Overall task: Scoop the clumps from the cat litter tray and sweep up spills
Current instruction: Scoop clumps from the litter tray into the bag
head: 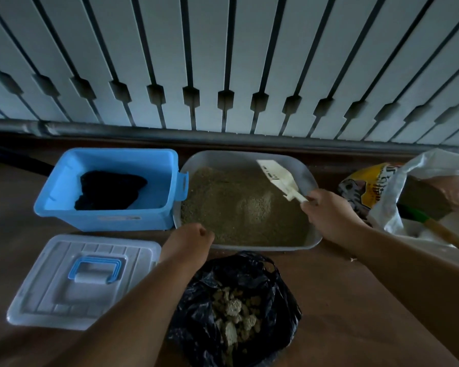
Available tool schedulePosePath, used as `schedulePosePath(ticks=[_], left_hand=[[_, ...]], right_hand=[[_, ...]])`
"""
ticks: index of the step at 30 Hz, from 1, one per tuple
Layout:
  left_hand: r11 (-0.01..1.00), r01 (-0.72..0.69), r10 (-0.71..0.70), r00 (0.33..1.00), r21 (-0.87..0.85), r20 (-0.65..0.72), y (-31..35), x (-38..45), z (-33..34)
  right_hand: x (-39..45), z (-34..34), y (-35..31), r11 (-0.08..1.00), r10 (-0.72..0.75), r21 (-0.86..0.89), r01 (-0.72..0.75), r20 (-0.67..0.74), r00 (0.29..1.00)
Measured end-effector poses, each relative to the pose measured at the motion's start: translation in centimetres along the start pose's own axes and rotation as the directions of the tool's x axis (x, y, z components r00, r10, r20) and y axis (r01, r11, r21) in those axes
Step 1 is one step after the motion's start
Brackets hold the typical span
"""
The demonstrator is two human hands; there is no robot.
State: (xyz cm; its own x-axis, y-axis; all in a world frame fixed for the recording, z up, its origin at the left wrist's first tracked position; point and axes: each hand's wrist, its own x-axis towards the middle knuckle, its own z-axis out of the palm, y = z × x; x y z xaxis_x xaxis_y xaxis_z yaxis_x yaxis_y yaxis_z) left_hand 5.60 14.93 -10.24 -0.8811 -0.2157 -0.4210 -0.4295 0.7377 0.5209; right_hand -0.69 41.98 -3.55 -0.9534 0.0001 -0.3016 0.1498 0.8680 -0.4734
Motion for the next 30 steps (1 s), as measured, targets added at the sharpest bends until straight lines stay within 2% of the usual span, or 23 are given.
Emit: schedulePosePath(ticks=[2,6,14,17,20,25,30], left_hand=[[1.0,-0.004,0.004,1.0,-0.017,0.015,-0.2,0.4,0.2],[0.999,0.005,-0.003,1.0,-0.048,0.03,-0.5,0.6,0.6],[0.999,0.005,-0.003,0.999,-0.047,0.043,-0.8,1.4,0.9],[0.999,-0.023,0.024,0.999,-0.041,0.035,-1.2,1.8,0.8],[0.997,-0.051,0.053,0.998,-0.06,0.037,-1.6,2.0,0.7],[0.99,-0.074,0.077,0.997,-0.116,0.015,-2.0,2.1,0.8],[0.986,-0.101,0.104,0.994,-0.13,0.014,-2.5,2.6,1.1]], right_hand=[[0.9,0.6,0.0,0.995,0.076,-0.067,-0.079,-0.047,0.996],[1.3,2.3,-1.4,0.962,0.274,-0.055,-0.269,0.119,0.954],[-0.1,6.9,-5.7,1.0,-0.002,-0.026,0.008,0.244,0.97],[0.5,6.9,-6.3,0.997,-0.069,-0.024,0.073,0.152,0.986],[2.6,5.6,-6.2,0.999,-0.041,-0.024,0.043,0.056,0.998],[6.3,4.8,-6.4,0.97,-0.013,-0.242,0.008,-0.019,1.0],[7.8,6.1,-8.3,0.921,-0.075,-0.377,0.103,0.089,0.993]])
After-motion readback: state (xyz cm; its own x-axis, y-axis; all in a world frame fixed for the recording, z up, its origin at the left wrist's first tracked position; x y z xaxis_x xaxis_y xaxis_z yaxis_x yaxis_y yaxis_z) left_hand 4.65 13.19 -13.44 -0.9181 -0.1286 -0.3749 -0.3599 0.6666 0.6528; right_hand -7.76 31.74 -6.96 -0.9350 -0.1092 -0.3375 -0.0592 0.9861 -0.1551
